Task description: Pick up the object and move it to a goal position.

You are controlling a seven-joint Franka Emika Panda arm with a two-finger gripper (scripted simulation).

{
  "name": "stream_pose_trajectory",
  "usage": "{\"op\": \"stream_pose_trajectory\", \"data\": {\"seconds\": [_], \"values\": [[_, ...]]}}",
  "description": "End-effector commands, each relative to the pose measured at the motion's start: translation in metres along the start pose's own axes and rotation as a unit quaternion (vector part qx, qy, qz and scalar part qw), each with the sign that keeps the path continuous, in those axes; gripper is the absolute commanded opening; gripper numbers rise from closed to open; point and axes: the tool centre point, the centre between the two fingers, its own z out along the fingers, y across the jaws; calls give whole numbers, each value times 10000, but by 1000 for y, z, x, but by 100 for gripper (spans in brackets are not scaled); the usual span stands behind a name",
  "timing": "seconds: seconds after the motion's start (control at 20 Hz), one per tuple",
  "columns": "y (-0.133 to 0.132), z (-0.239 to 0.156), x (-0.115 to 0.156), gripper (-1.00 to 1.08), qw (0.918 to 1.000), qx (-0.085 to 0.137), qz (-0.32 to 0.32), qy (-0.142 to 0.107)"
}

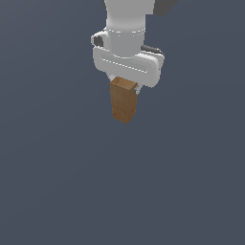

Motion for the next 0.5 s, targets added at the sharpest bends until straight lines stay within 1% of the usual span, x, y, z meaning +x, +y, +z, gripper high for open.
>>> {"op": "stream_pose_trajectory", "data": {"seconds": [0.0, 0.2, 0.45], "values": [[4, -19, 2, -100, 10000, 20, -3, 35], [8, -32, 4, -100, 10000, 20, -3, 35], [9, -37, 6, -100, 10000, 17, -2, 37]]}}
